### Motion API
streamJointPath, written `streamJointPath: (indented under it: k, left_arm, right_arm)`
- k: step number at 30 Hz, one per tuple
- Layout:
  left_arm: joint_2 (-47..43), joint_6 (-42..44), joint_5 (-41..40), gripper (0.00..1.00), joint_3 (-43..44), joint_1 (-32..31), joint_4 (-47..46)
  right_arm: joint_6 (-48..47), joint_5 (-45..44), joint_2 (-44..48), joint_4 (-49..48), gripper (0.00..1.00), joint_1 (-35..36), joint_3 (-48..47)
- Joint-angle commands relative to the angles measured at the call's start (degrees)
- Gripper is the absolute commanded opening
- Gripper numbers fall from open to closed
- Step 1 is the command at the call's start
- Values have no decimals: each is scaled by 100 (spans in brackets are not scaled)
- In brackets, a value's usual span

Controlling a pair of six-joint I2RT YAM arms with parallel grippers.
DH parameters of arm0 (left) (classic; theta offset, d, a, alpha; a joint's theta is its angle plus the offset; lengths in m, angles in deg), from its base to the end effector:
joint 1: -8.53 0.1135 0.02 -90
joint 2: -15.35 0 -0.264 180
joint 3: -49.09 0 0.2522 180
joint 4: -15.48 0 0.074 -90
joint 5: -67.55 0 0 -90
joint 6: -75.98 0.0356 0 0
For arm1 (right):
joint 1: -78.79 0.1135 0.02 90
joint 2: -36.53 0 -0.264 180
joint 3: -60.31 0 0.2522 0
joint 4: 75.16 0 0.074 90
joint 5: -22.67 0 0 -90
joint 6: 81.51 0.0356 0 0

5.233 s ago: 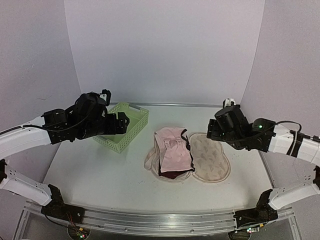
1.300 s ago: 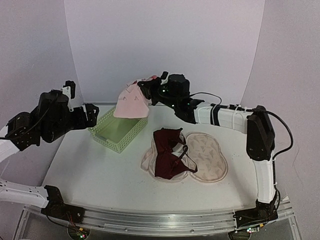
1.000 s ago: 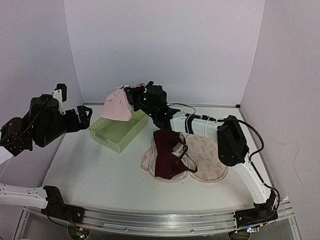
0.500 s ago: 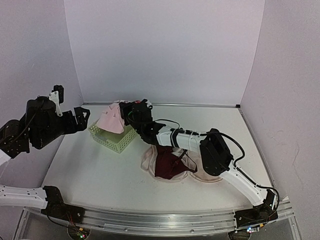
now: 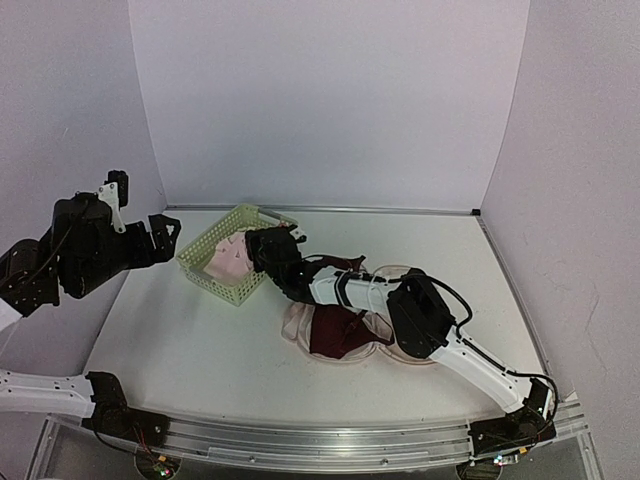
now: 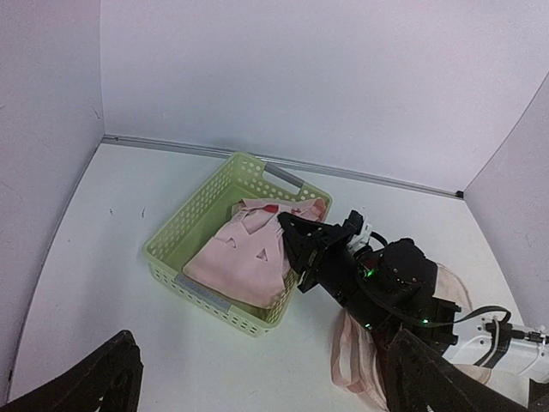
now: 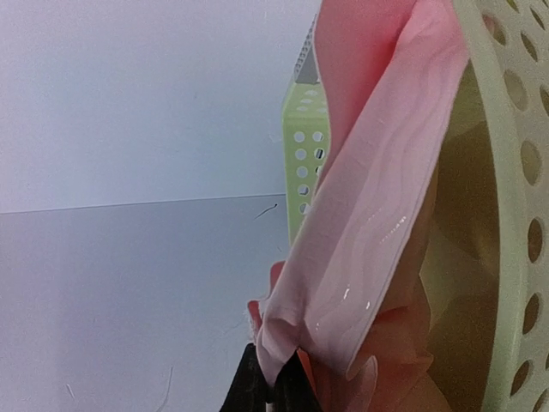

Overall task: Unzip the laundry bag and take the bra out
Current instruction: Place the bra in the bin.

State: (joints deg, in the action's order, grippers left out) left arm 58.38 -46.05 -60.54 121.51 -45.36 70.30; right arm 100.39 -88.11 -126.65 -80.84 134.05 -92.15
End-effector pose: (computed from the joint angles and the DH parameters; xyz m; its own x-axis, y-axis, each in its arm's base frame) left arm 0.0996 -0.0993 0.3736 -0.3776 -0.1906 -0.9061 0.1265 0.9588 -0.2544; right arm 0.3679 0.5083 0.1336 -0.5649 0.8251 0.0019 0.0688 0.0449 0.9966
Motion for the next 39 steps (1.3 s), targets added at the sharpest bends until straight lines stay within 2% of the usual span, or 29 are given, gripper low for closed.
streamJointPath:
  k: [1, 4, 6, 10, 19, 24, 33, 39]
  left_arm:
    - [7, -73, 3, 100, 109, 30, 30]
    - [45, -75, 3, 100, 128, 35, 34]
    - [77, -84, 14, 100, 151, 37, 29]
    - [96, -75, 23, 99, 188, 28, 34]
    - [62, -89, 15, 99, 238, 34, 43]
    - [22, -88, -1, 100, 280, 31, 43]
    - [39, -58, -67, 99, 365, 32, 43]
    - [52, -50, -63, 99, 382, 23, 43]
  right_arm:
    - [134, -1, -29, -85, 5, 8, -351]
    - [109, 92, 24, -60, 12, 5, -336]
    - [134, 178, 82, -87, 24, 6, -279]
    - [63, 342, 378, -250, 36, -1, 104]
    - [-499, 640, 1461, -363, 43, -2, 996]
    - [-1154, 620, 2097, 322, 45, -53, 1359]
    - [-1645, 965, 2185, 1393, 46, -183, 1196]
    - [-2012, 1252, 2527, 1478, 47, -260, 1657]
